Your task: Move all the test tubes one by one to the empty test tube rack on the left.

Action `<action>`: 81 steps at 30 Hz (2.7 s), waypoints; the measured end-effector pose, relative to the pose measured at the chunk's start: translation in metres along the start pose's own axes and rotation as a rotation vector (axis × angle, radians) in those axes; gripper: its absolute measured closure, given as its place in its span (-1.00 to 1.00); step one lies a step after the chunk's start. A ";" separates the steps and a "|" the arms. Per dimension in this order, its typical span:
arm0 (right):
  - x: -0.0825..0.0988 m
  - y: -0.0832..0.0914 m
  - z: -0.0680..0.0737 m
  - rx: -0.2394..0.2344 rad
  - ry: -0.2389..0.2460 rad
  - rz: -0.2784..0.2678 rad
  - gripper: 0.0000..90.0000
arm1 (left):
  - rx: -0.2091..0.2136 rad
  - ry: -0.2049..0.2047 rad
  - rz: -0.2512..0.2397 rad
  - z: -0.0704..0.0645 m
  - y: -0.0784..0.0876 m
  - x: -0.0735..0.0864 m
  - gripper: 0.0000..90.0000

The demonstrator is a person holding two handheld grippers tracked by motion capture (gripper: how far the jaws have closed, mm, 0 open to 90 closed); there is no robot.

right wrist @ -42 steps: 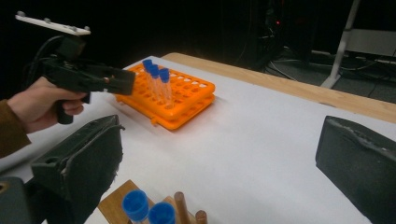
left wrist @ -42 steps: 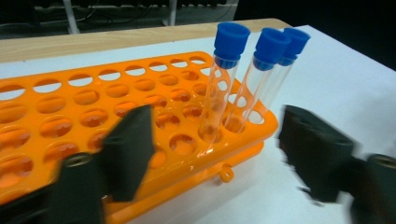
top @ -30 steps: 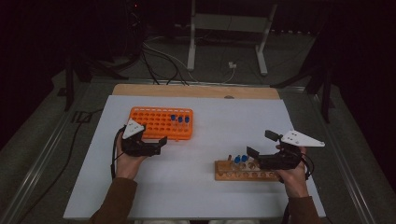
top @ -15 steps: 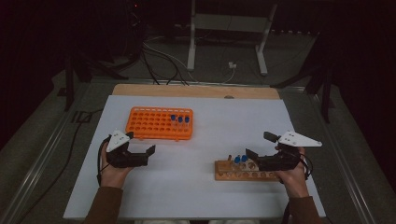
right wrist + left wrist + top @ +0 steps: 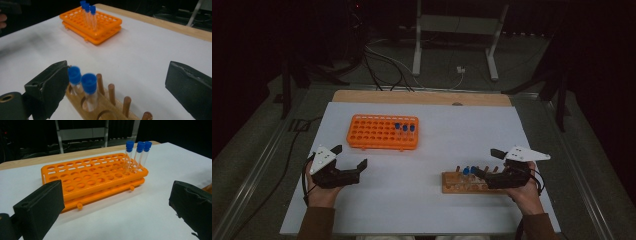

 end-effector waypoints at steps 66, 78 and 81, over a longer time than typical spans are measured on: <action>0.019 -0.001 0.022 -0.118 0.092 0.055 0.71 | -0.007 0.011 0.025 -0.004 -0.005 0.010 -0.99; -0.004 0.009 0.021 -0.135 0.085 0.013 0.71 | -0.004 0.006 0.032 -0.006 -0.008 0.012 -0.98; -0.010 0.013 0.020 -0.143 0.079 -0.006 0.71 | -0.006 0.008 0.028 -0.006 -0.008 0.012 -0.98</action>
Point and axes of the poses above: each handheld gripper's, and its own axes: y roughly backward along the jaws, x roughly out of its underside, z roughly to its left, the point moved 9 cm from there along -y, roughly forward along the jaws, and after that the axes turned 10 degrees about -z, right-handed, at the moved point
